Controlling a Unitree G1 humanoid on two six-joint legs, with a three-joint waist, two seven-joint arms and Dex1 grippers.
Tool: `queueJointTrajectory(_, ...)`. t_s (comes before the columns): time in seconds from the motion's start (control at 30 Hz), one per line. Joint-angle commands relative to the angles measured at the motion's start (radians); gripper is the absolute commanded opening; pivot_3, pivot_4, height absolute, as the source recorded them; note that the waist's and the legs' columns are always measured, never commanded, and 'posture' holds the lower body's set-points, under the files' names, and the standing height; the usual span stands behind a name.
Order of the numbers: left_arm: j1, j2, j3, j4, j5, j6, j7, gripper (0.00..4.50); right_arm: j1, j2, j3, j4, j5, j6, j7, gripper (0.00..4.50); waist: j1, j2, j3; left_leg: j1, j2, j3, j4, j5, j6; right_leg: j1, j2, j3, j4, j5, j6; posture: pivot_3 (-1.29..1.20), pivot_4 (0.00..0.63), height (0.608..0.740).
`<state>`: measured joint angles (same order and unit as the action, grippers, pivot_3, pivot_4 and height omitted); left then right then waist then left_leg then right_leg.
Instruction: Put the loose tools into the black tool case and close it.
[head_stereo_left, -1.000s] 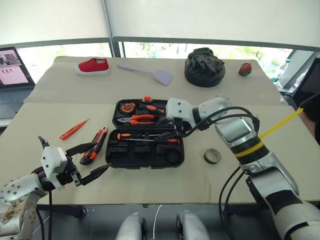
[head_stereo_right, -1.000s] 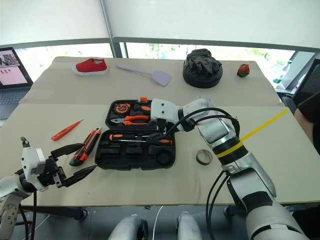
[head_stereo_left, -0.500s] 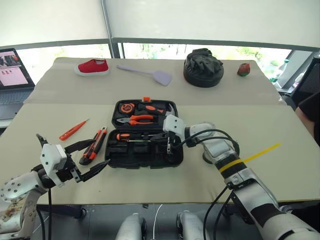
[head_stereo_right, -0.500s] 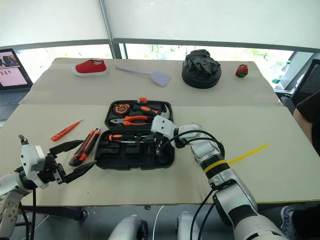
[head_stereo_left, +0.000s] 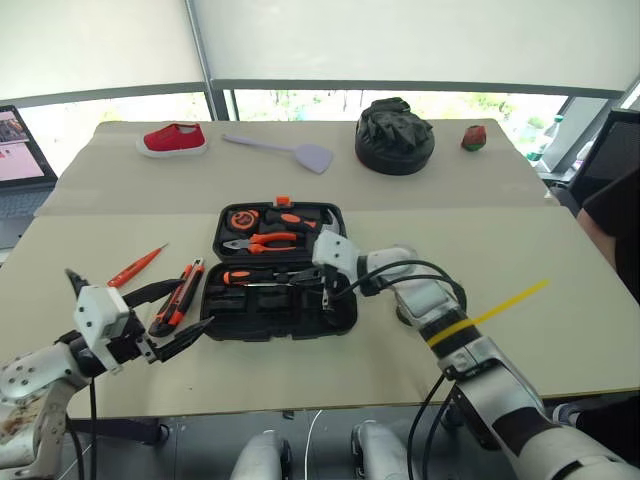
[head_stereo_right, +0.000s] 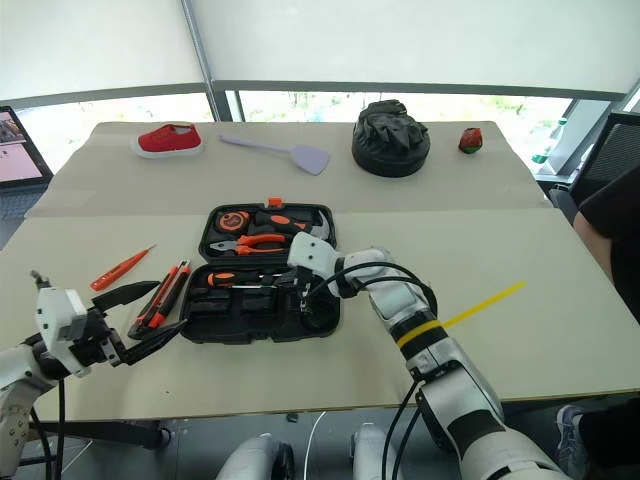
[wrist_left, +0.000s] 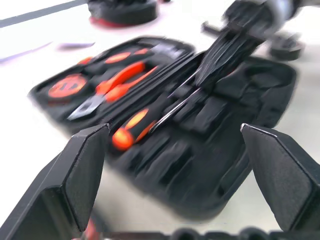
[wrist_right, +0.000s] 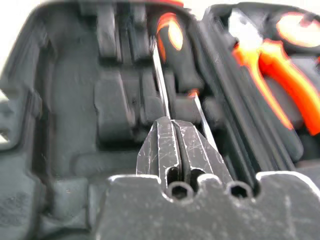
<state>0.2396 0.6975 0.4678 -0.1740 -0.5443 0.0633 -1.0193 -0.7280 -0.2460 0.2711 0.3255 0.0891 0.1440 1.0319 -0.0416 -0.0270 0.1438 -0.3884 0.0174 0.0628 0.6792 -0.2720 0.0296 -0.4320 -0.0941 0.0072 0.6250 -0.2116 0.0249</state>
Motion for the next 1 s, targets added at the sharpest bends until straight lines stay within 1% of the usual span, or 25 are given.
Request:
queueJointTrajectory(0.03,0.062,-0.025,0.13,0.082,-0.024,-0.012,0.041,4.5,0.079,-0.079,-0.133,-0.218,0.146,0.042,0.036,0.81,0.002,0.0,0.0,-0.001,0.0,0.0,0.0,0.0,0.0,-0.001,-0.001,0.0,0.0,0.0,0.0,0.0,0.15,0.74)
queueJointTrajectory(0.07,0.079,-0.035,0.163,0.115,-0.024,-0.021,0.054,4.5,0.117,-0.098,-0.156,-0.258,0.164,0.048,0.03,1.23,0.002,0.0,0.0,-0.002,-0.001,0.0,0.0,0.0,0.0,-0.001,-0.001,0.0,0.0,0.0,0.001,0.0,0.15,0.74)
queueJointTrajectory(0.1,0.097,-0.045,0.205,0.16,-0.024,-0.026,0.076,4.5,0.162,-0.11,-0.191,-0.293,0.186,0.028,0.017,1.47,0.003,-0.001,0.0,-0.001,-0.001,0.0,0.0,-0.001,0.001,-0.001,-0.002,-0.001,-0.001,0.0,0.001,0.0,0.15,0.74)
queueJointTrajectory(0.13,0.112,-0.052,0.244,0.199,-0.028,-0.019,0.101,4.5,0.202,-0.116,-0.224,-0.311,0.209,-0.018,0.014,1.88,0.004,-0.001,-0.001,-0.001,-0.001,0.0,0.0,-0.001,0.001,-0.001,-0.002,-0.002,-0.002,0.0,0.001,0.0,0.15,0.74)
queueJointTrajectory(0.17,0.124,-0.059,0.275,0.224,-0.03,-0.014,0.124,4.5,0.236,-0.121,-0.249,-0.319,0.228,-0.066,0.025,2.16,0.004,-0.002,-0.001,-0.001,0.0,0.0,0.0,-0.001,0.001,0.0,-0.002,-0.002,-0.004,0.0,0.001,0.0,0.15,0.74)
queueJointTrajectory(0.23,0.153,-0.068,0.329,0.269,-0.019,-0.021,0.163,4.5,0.303,-0.106,-0.315,-0.328,0.308,-0.144,0.058,2.89,0.004,-0.002,0.0,-0.001,0.0,0.0,-0.001,-0.001,0.001,0.001,-0.002,-0.003,-0.007,0.0,0.001,0.0,0.15,0.74)
queueJointTrajectory(0.3,0.176,-0.075,0.369,0.301,-0.015,-0.032,0.185,4.5,0.353,-0.092,-0.362,-0.337,0.351,-0.194,0.053,3.63,0.004,-0.002,0.0,0.0,0.0,0.0,0.0,-0.001,0.0,0.003,-0.001,-0.003,-0.009,0.0,0.001,0.0,0.15,0.74)
queueJointTrajectory(0.33,0.191,-0.081,0.396,0.317,-0.024,-0.025,0.2,4.5,0.39,-0.105,-0.371,-0.349,0.345,-0.2,0.044,3.91,0.004,-0.002,0.001,0.002,0.001,0.001,0.0,-0.001,0.0,0.005,-0.001,-0.003,-0.009,0.0,0.001,0.0,0.15,0.74)
queueJointTrajectory(0.37,0.205,-0.089,0.418,0.329,-0.032,-0.022,0.212,4.5,0.431,-0.106,-0.386,-0.354,0.347,-0.232,0.042,4.29,0.005,-0.002,0.001,0.004,0.001,0.001,0.0,-0.001,0.0,0.008,-0.001,-0.003,-0.01,0.0,0.001,0.0,0.15,0.74)
queueJointTrajectory(0.4,0.22,-0.093,0.431,0.324,-0.055,0.019,0.219,4.5,0.466,-0.108,-0.395,-0.366,0.365,-0.239,0.048,4.45,0.006,-0.004,0.0,0.005,0.001,0.001,0.0,-0.001,0.0,0.008,-0.001,-0.003,-0.01,0.0,0.001,0.0,0.15,0.74)
queueJointTrajectory(0.47,0.226,-0.096,0.428,0.295,-0.081,0.063,0.219,4.5,0.507,-0.112,-0.386,-0.384,0.377,-0.264,0.073,4.45,0.008,-0.005,-0.001,0.005,0.002,0.0,-0.001,-0.002,0.0,0.009,-0.001,-0.004,-0.012,0.0,0.001,0.0,0.15,0.74)
queueJointTrajectory(0.53,0.2,-0.085,0.414,0.265,-0.087,0.086,0.24,4.5,0.527,-0.109,-0.375,-0.403,0.364,-0.282,0.054,4.45,0.015,-0.005,-0.001,0.004,0.001,0.0,-0.001,-0.002,0.0,0.009,-0.002,-0.004,-0.012,0.0,0.001,0.0,0.15,0.74)
queueJointTrajectory(0.63,0.134,-0.026,0.374,0.194,-0.068,0.228,0.352,4.5,0.534,-0.098,-0.368,-0.445,0.371,-0.273,0.005,4.45,0.032,-0.006,0.0,0.005,0.001,-0.001,0.0,-0.001,-0.001,0.009,-0.002,-0.004,-0.01,0.0,0.001,0.0,0.15,0.74)
queueJointTrajectory(0.67,0.108,-0.014,0.366,0.19,-0.071,0.242,0.36,4.5,0.534,-0.1,-0.361,-0.458,0.371,-0.273,0.004,4.45,0.033,-0.006,-0.001,0.005,0.001,-0.001,0.0,0.0,-0.002,0.009,-0.002,-0.005,-0.01,0.0,0.0,0.0,0.15,0.74)
queueJointTrajectory(0.73,0.008,0.067,0.283,0.201,-0.062,0.315,0.338,4.5,0.517,-0.101,-0.337,-0.511,0.387,-0.24,-0.004,4.45,0.038,-0.006,-0.001,0.006,0.002,-0.001,0.0,0.0,-0.002,0.009,-0.001,-0.005,-0.01,0.001,0.0,0.0,0.15,0.74)
queueJointTrajectory(0.77,-0.049,0.103,0.248,0.218,-0.081,0.374,0.323,4.5,0.505,-0.102,-0.326,-0.533,0.4,-0.219,-0.007,4.45,0.041,-0.006,-0.001,0.005,0.001,-0.002,0.0,0.0,-0.002,0.009,-0.002,-0.005,-0.009,0.001,0.0,0.0,0.15,0.74)
queueJointTrajectory(0.8,-0.1,0.141,0.211,0.242,-0.091,0.447,0.316,4.5,0.493,-0.103,-0.316,-0.55,0.414,-0.193,-0.013,4.45,0.042,-0.006,-0.001,0.005,0.001,-0.002,0.0,0.0,-0.002,0.009,-0.001,-0.006,-0.009,0.001,0.0,0.0,0.15,0.74)
queueJointTrajectory(0.87,-0.231,0.207,0.102,0.341,-0.038,0.495,0.29,4.5,0.464,-0.11,-0.294,-0.581,0.439,-0.139,-0.02,4.45,0.04,-0.006,-0.001,0.005,0.001,-0.002,0.0,0.0,-0.003,0.009,0.0,-0.006,-0.008,0.001,0.0,0.0,0.15,0.74)
queueJointTrajectory(0.93,-0.371,0.245,0.005,0.477,0.048,0.486,0.31,4.5,0.44,-0.11,-0.28,-0.598,0.445,-0.116,-0.036,4.45,0.032,-0.006,-0.001,0.006,0.0,-0.002,0.0,0.0,-0.002,0.009,0.0,-0.005,-0.008,0.001,0.0,0.0,0.15,0.74)
queueJointTrajectory(1.0,-0.542,0.263,-0.099,0.659,0.141,0.454,0.316,4.5,0.43,-0.107,-0.271,-0.611,0.44,-0.105,-0.049,4.45,0.029,-0.006,0.0,0.005,-0.001,-0.001,-0.001,0.0,-0.002,0.008,0.001,-0.005,-0.008,0.001,0.0,0.0,0.15,0.74)
